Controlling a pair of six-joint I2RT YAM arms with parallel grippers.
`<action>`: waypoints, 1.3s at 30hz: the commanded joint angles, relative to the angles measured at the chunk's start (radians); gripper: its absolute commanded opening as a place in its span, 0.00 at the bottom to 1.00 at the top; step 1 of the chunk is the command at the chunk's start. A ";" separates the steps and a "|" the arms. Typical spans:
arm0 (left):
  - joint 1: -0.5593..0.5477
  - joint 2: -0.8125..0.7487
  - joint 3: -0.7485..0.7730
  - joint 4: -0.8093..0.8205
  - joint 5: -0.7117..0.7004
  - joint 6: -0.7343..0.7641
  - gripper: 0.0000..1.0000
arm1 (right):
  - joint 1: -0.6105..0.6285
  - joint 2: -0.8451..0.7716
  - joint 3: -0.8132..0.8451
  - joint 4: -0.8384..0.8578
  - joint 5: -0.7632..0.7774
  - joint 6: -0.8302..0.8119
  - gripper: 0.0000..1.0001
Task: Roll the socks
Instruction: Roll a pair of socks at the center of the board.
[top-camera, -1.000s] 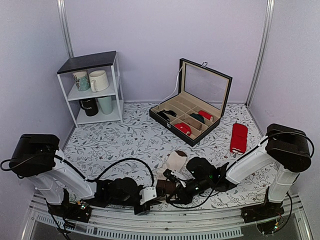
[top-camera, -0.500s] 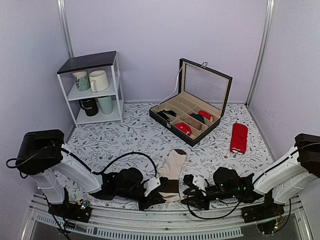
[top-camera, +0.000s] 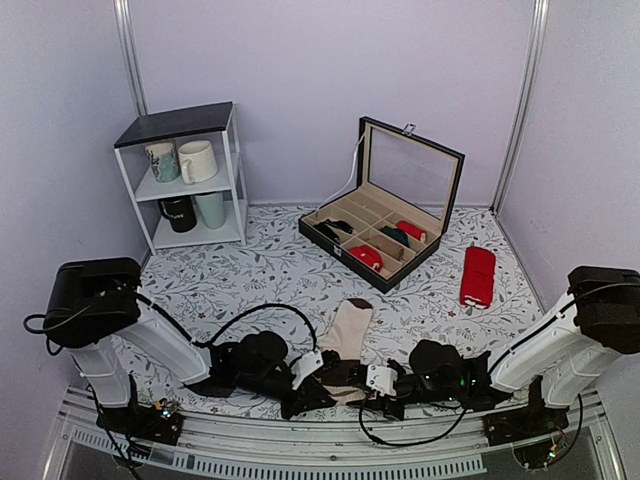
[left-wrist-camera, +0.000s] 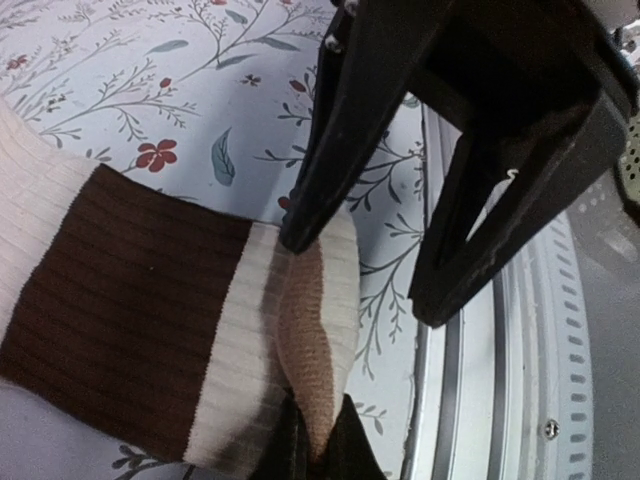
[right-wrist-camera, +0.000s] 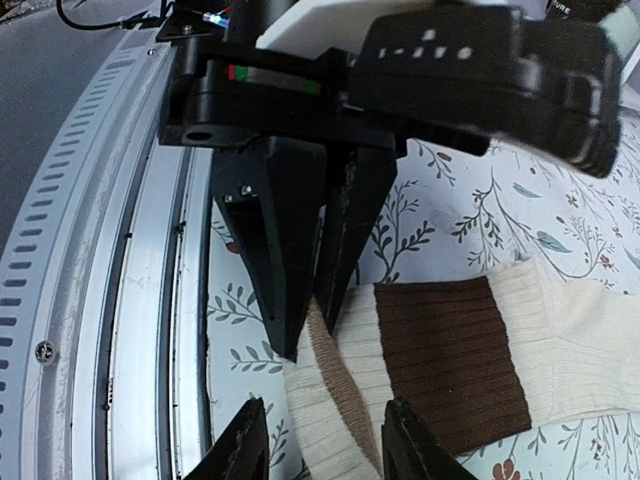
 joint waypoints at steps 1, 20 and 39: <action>0.005 0.070 -0.039 -0.217 0.024 -0.014 0.00 | 0.022 0.060 0.028 -0.023 0.005 -0.002 0.38; 0.006 -0.003 -0.058 -0.198 -0.003 0.008 0.29 | 0.025 0.194 0.069 -0.135 0.077 0.179 0.01; -0.243 -0.417 -0.291 0.240 -0.792 0.413 0.99 | -0.064 0.130 0.104 -0.443 -0.281 0.607 0.00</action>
